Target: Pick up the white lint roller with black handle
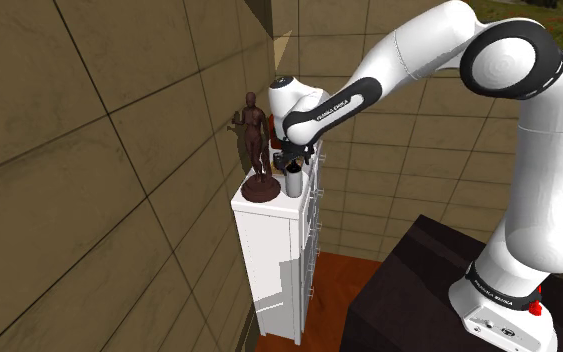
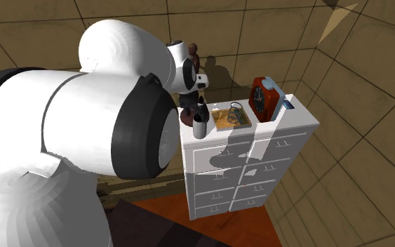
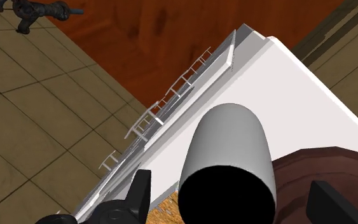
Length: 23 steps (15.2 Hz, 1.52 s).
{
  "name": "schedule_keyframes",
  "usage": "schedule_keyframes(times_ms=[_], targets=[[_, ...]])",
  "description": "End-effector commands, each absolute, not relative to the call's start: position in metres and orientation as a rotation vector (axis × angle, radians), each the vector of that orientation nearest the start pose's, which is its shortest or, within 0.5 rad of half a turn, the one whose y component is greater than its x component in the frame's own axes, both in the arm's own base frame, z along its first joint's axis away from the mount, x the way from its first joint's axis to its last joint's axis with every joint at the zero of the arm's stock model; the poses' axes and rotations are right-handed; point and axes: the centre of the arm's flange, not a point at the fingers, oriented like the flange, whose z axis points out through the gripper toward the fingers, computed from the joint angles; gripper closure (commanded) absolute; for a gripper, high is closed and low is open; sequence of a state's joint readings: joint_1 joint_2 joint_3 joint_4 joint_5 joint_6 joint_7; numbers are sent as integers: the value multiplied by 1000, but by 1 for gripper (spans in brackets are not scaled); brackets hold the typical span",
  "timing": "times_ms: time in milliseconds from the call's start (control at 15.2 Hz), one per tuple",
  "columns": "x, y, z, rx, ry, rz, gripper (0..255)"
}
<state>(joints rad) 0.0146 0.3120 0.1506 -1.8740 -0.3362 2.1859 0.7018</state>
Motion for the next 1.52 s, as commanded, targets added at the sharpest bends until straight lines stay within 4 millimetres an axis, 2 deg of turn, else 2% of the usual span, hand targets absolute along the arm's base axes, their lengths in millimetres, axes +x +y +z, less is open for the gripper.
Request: schedule_keyframes(times_ms=[0, 198, 330, 396, 990, 1452], targets=[[621, 86, 341, -3291, 583, -173, 0], [621, 86, 322, -3291, 583, -173, 0], [621, 86, 322, -3291, 583, -173, 0], [621, 85, 321, -3291, 583, -173, 255], [621, 86, 322, -3291, 583, -173, 255], [621, 86, 359, -3291, 583, -173, 255]])
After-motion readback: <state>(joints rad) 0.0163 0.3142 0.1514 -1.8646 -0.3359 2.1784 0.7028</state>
